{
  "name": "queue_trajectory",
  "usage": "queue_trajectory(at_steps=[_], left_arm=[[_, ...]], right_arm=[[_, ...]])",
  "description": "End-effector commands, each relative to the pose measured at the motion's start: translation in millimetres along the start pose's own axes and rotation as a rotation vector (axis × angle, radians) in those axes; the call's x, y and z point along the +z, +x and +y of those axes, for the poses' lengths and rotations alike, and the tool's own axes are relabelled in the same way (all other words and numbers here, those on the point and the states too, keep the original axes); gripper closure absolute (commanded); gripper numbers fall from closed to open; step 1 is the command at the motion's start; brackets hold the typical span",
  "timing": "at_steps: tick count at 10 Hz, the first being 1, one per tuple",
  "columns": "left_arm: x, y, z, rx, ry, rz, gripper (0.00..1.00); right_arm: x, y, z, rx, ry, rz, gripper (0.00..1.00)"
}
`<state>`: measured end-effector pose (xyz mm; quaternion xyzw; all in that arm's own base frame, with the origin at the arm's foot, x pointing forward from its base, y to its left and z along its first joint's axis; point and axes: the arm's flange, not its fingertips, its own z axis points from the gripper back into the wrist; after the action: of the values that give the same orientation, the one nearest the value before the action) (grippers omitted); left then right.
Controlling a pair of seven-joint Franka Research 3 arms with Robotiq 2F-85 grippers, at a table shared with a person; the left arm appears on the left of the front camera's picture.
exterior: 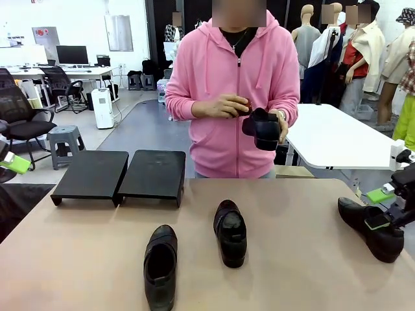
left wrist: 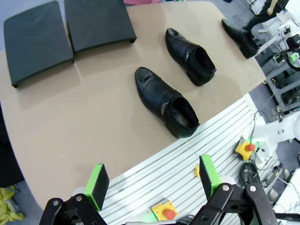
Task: Organize the shoes by placing them on the stand.
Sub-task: Pick up one Shoe and place it in the middle of the table, then place the Shoe from the middle of the table onto the Shoes Stand.
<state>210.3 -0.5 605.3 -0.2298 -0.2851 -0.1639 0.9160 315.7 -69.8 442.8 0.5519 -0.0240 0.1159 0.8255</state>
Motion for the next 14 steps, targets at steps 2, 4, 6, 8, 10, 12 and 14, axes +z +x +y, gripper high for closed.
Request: queue_trajectory(at_steps=[2,4,6,8,10,12,14], left_arm=[[1.6,-0.3,0.8,-0.007,-0.02,-0.002,0.0],[1.6,-0.3,0.8,-0.007,-0.02,-0.002,0.0],[1.6,-0.3,0.8,-0.007,-0.02,-0.002,0.0],[1.6,-0.3,0.8,-0.007,-0.02,-0.002,0.0],[0.0,0.0,0.0,0.0,0.0,0.0,0.0],[-44.0,46.6,-86.0,-0.05,0.079,0.186,0.0],[-132.5,95.7,-174.2,-0.115,0.24,0.404,0.0]], right_arm=[[1.4,1.6,2.8,0.034,0.021,-0.008,0.0],[1.4,1.6,2.8,0.034,0.021,-0.008,0.0],[1.4,1.6,2.8,0.034,0.021,-0.008,0.0],[1.4,1.6,2.8,0.034,0.021,-0.008,0.0],[1.4,1.6,2.8,0.034,0.021,-0.008,0.0],[1.4,1.6,2.8,0.034,0.021,-0.008,0.0],[1.4,1.6,2.8,0.034,0.021,-0.008,0.0]])
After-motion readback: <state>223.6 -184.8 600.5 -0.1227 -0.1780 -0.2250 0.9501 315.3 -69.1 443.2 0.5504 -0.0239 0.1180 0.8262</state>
